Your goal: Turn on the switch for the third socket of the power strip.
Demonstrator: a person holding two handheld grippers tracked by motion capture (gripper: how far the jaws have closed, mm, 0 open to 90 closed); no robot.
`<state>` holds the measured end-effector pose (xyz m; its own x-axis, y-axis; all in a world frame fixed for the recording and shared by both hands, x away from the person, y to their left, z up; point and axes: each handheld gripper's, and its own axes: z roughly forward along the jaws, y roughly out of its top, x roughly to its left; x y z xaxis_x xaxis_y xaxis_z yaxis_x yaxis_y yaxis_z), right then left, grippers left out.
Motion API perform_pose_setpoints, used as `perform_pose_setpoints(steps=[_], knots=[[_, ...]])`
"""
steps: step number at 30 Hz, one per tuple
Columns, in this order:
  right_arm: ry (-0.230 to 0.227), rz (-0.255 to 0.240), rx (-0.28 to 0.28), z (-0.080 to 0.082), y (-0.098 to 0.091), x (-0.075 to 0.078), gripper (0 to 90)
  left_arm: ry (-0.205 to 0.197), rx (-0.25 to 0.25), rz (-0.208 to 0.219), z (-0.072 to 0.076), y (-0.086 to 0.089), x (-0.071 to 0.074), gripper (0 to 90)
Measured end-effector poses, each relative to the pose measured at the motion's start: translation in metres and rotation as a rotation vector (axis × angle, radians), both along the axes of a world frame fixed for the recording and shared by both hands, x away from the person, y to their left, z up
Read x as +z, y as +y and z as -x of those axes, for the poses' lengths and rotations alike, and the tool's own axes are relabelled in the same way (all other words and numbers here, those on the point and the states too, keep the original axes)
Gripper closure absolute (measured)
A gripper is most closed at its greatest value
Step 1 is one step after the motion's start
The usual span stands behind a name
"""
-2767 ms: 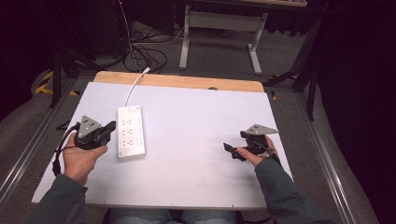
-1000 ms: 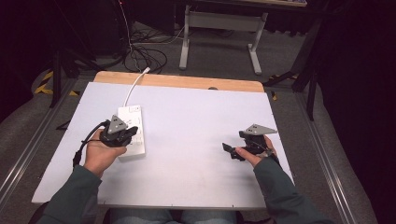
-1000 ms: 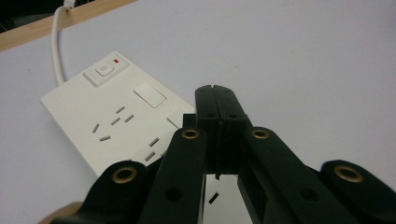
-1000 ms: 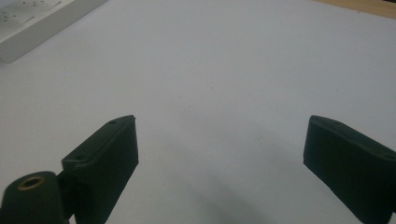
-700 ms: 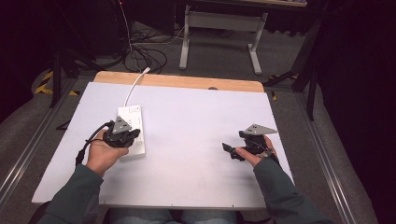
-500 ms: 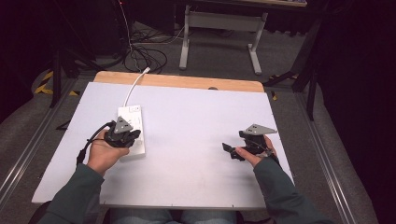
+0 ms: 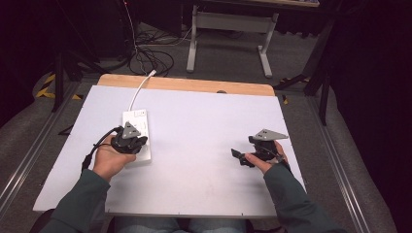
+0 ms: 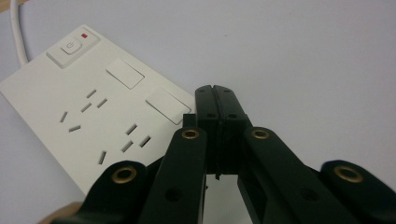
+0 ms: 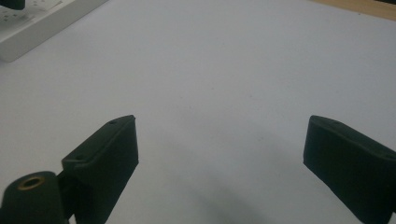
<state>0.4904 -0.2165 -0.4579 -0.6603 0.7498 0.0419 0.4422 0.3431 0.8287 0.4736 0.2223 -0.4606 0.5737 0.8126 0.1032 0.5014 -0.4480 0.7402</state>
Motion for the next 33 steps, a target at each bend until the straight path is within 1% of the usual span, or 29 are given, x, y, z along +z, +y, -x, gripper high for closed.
perform_pose_setpoints(steps=[3,4,10,18,21,26,29,31,33], knots=[[0.000,0.002,0.002,-0.0002,0.0003,-0.0002,10.7,0.004,-0.001,-0.006,-0.0001,-0.0001,-0.0007,90.0],[0.000,0.002,0.004,-0.0003,0.0004,-0.0003,10.8,-0.001,-0.002,-0.013,-0.0004,0.0001,-0.0007,90.0],[-0.001,0.001,0.004,-0.0003,0.0005,-0.0002,10.8,0.014,-0.011,-0.013,-0.0007,-0.0004,-0.0019,90.0],[0.000,0.001,0.003,-0.0003,0.0005,-0.0002,10.8,0.016,-0.008,-0.018,-0.0009,-0.0004,-0.0029,89.9],[0.001,0.000,0.003,-0.0003,0.0005,-0.0002,10.8,0.014,-0.007,-0.030,-0.0012,-0.0001,-0.0033,90.0],[0.000,0.000,0.003,0.0001,0.0007,-0.0001,10.7,0.023,-0.006,-0.032,-0.0018,-0.0005,-0.0045,90.0],[0.002,0.000,0.003,0.0001,0.0008,-0.0002,10.7,0.022,-0.009,-0.027,-0.0027,-0.0012,-0.0047,89.9],[0.001,0.000,0.004,0.0001,0.0010,-0.0002,10.8,0.016,-0.009,-0.037,-0.0026,-0.0013,-0.0045,89.9],[0.001,0.000,0.004,0.0001,0.0010,-0.0002,10.8,0.020,-0.010,-0.031,-0.0026,-0.0016,-0.0048,90.0]])
